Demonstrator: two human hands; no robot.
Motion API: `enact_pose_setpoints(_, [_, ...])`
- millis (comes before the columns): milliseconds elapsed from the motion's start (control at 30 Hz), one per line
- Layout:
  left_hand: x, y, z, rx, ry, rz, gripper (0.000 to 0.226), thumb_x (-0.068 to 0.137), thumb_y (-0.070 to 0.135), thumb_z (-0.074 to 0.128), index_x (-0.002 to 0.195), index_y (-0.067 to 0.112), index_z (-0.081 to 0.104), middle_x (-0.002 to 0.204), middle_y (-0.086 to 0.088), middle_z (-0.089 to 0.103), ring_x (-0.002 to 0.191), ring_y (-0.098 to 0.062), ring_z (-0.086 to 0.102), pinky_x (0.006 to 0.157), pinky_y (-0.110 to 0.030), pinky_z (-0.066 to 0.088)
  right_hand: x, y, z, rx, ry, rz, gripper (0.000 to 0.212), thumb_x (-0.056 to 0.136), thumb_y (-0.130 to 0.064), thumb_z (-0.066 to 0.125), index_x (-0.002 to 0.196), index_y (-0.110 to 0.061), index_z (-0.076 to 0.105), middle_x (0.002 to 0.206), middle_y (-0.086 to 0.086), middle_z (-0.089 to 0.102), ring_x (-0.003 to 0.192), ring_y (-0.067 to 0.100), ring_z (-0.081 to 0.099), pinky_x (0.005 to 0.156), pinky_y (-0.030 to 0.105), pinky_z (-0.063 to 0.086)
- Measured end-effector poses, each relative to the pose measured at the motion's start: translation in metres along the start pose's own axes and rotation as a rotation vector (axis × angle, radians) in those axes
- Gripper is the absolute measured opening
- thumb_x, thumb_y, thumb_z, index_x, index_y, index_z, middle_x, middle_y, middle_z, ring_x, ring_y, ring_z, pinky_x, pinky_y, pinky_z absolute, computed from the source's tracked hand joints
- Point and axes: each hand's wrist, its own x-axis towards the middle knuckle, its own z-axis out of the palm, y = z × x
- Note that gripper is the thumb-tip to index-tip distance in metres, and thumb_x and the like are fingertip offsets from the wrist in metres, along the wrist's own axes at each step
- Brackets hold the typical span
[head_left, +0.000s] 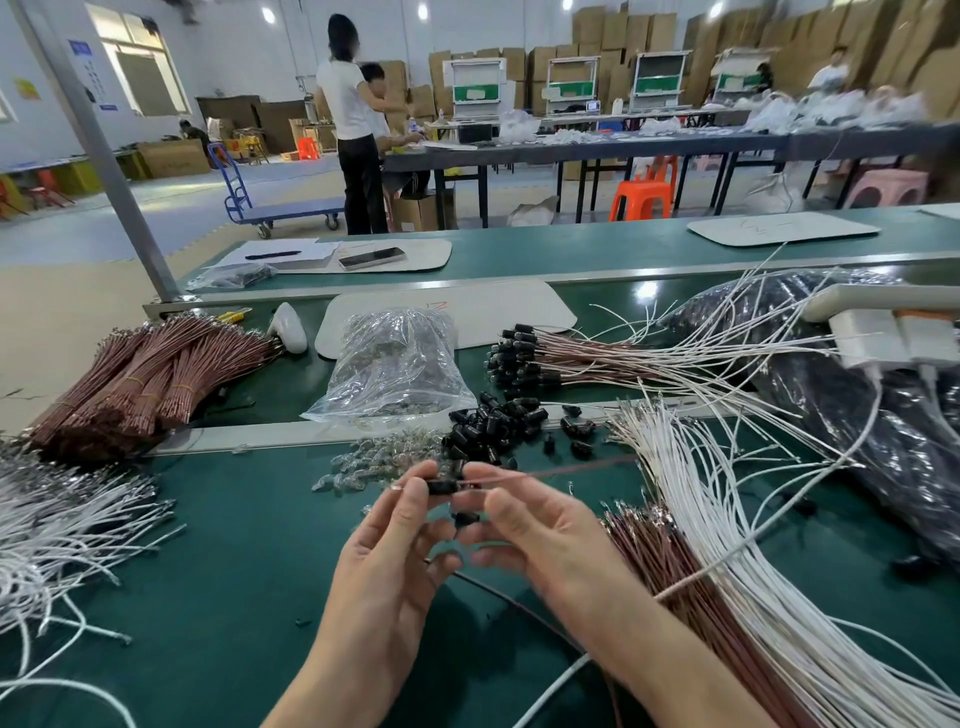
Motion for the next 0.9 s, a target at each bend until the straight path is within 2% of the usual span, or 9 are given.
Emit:
enact_pose_setpoints(100, [-0.003, -0.007, 0.002, 0.098, -0.064, 0.014, 0.038, 0.072, 0.035, 0.075, 0.107, 0.019, 0.079, 0.099, -0.01, 0.075, 0.079, -0.021, 0.067, 0.073, -0.043, 0.054, -0.001, 0.002, 0.006, -0.159, 0.034, -0.09, 0.027, 0.089, -0.038, 0.07, 0.113, -0.028, 0.076, 0.106, 0.001, 0.077, 0.086, 0.013, 0.073, 0.071, 0.024, 0.058])
enact_pose_setpoints(233, [-0.006, -0.008, 0.003, 0.241, -0.083, 0.045, 0.038, 0.07, 0.037, 0.076, 0.106, 0.025, 0.078, 0.088, -0.002, 0.072, 0.068, -0.01, 0.061, 0.055, -0.026, 0.052, 0.001, -0.003, -0.001, -0.171, 0.169, -0.146, 0.018, 0.087, -0.031, 0.066, 0.099, -0.028, 0.08, 0.097, 0.005, 0.078, 0.077, 0.015, 0.072, 0.065, 0.025, 0.059])
enact_pose_setpoints(333, [-0.008, -0.005, 0.004, 0.427, -0.074, 0.115, 0.026, 0.078, 0.036, 0.071, 0.103, 0.033, 0.077, 0.084, 0.0, 0.071, 0.067, -0.012, 0.063, 0.055, -0.024, 0.053, 0.001, -0.019, -0.019, -0.098, 0.256, -0.189, 0.022, 0.091, -0.032, 0.061, 0.103, -0.024, 0.077, 0.1, 0.008, 0.077, 0.083, 0.023, 0.074, 0.067, 0.028, 0.061])
enact_pose_setpoints(467, [0.008, -0.006, 0.03, 0.811, -0.162, 0.233, 0.014, 0.098, 0.027, 0.062, 0.097, 0.035, 0.073, 0.084, 0.005, 0.071, 0.072, -0.012, 0.066, 0.063, -0.025, 0.056, 0.0, -0.047, -0.064, 0.088, 0.655, -0.319, 0.022, 0.097, -0.033, 0.055, 0.103, -0.018, 0.07, 0.093, 0.002, 0.077, 0.076, 0.017, 0.072, 0.06, 0.025, 0.059])
enact_pose_setpoints(533, [0.022, -0.011, 0.06, 1.02, -0.264, 0.288, 0.013, 0.101, 0.031, 0.058, 0.099, 0.032, 0.071, 0.083, 0.009, 0.071, 0.073, -0.005, 0.064, 0.065, -0.02, 0.052, -0.004, -0.052, -0.084, 0.076, 0.861, -0.371, 0.018, 0.105, -0.029, 0.051, 0.104, -0.02, 0.066, 0.088, -0.002, 0.076, 0.072, 0.013, 0.071, 0.058, 0.023, 0.056])
enact_pose_setpoints(600, [0.036, -0.02, 0.094, 1.192, -0.352, 0.31, 0.019, 0.102, 0.036, 0.054, 0.099, 0.027, 0.07, 0.079, 0.011, 0.069, 0.069, 0.0, 0.062, 0.06, -0.019, 0.049, -0.006, -0.05, -0.097, 0.062, 0.971, -0.391, 0.019, 0.107, -0.028, 0.047, 0.103, -0.022, 0.064, 0.085, -0.006, 0.076, 0.07, 0.009, 0.071, 0.058, 0.022, 0.056])
enact_pose_setpoints(667, [0.049, -0.032, 0.127, 1.361, -0.411, 0.296, 0.03, 0.103, 0.04, 0.048, 0.091, 0.019, 0.067, 0.077, 0.006, 0.067, 0.066, -0.008, 0.062, 0.063, -0.031, 0.053, -0.005, -0.047, -0.102, 0.055, 1.009, -0.394, 0.019, 0.107, -0.027, 0.047, 0.102, -0.024, 0.064, 0.081, -0.01, 0.075, 0.068, 0.007, 0.07, 0.057, 0.021, 0.056])
enact_pose_setpoints(767, [0.062, -0.054, 0.164, 1.577, -0.47, 0.204, 0.041, 0.103, 0.042, 0.048, 0.08, 0.011, 0.061, 0.076, -0.006, 0.065, 0.069, -0.026, 0.062, 0.067, -0.036, 0.051, 0.0, -0.044, -0.103, 0.029, 1.036, -0.396, 0.02, 0.107, -0.026, 0.048, 0.099, -0.025, 0.066, 0.086, -0.003, 0.074, 0.068, 0.007, 0.069, 0.056, 0.021, 0.056])
enact_pose_setpoints(900, [0.07, -0.07, 0.182, 1.636, -0.455, 0.056, 0.034, 0.1, 0.035, 0.055, 0.095, 0.003, 0.064, 0.103, -0.018, 0.069, 0.096, -0.037, 0.066, 0.079, -0.04, 0.053, 0.004, -0.042, -0.105, 0.01, 1.056, -0.42, 0.022, 0.107, -0.022, 0.047, 0.097, -0.026, 0.066, 0.089, 0.001, 0.07, 0.063, 0.01, 0.066, 0.054, 0.02, 0.055])
